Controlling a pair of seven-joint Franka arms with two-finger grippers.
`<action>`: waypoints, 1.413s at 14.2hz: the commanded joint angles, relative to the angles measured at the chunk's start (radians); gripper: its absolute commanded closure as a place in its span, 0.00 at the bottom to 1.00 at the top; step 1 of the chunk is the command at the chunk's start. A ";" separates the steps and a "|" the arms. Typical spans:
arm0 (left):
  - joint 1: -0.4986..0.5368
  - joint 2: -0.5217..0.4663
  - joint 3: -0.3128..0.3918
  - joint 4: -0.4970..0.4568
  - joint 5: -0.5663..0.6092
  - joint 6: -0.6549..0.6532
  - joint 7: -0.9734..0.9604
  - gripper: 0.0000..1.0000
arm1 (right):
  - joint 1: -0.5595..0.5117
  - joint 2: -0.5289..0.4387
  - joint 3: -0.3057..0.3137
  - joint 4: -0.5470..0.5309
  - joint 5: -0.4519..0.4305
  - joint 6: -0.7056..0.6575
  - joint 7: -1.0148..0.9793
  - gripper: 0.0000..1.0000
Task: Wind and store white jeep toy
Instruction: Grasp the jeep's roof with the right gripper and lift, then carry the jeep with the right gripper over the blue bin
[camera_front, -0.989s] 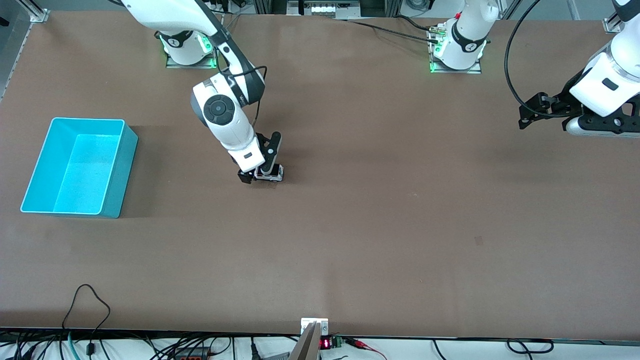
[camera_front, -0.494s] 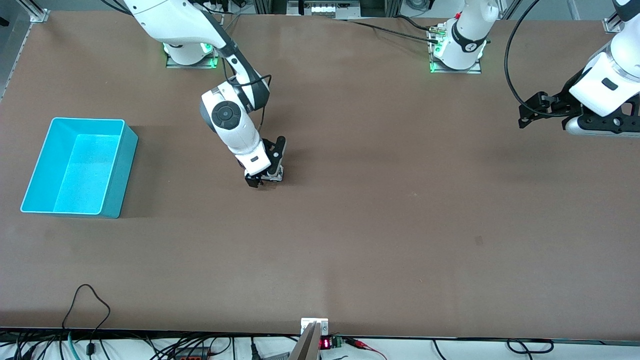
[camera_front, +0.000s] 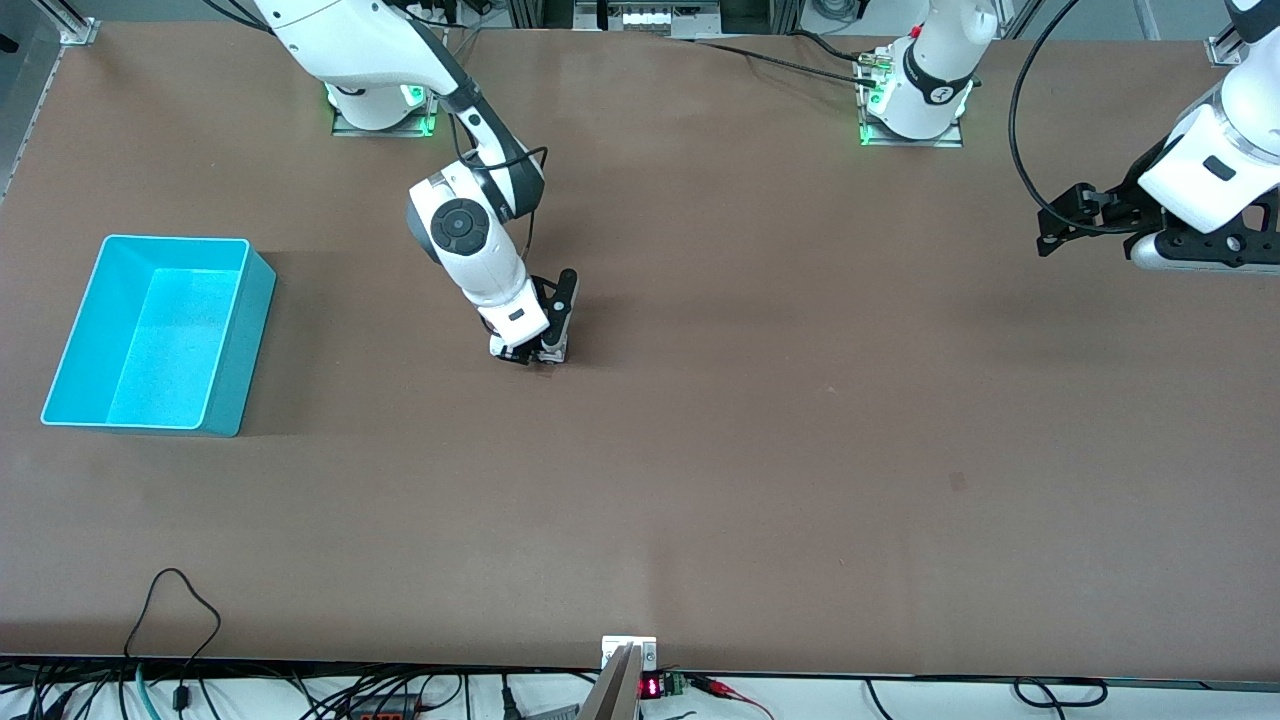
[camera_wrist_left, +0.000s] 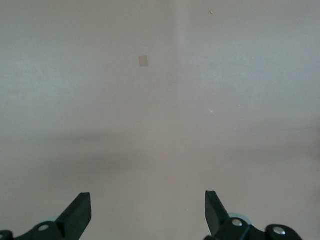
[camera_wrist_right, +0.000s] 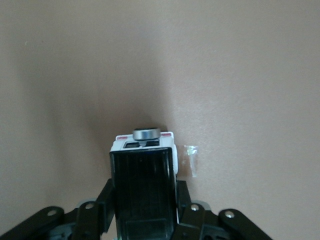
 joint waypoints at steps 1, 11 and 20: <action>-0.001 -0.001 -0.005 0.019 0.021 -0.021 0.014 0.00 | -0.001 -0.050 -0.014 0.026 0.003 -0.074 0.004 1.00; 0.002 0.006 -0.005 0.023 0.024 -0.016 0.018 0.00 | -0.059 -0.162 -0.236 0.353 -0.009 -0.644 0.179 1.00; 0.002 0.005 -0.003 0.023 0.025 -0.019 0.018 0.00 | -0.067 -0.210 -0.499 0.340 -0.104 -0.754 0.541 1.00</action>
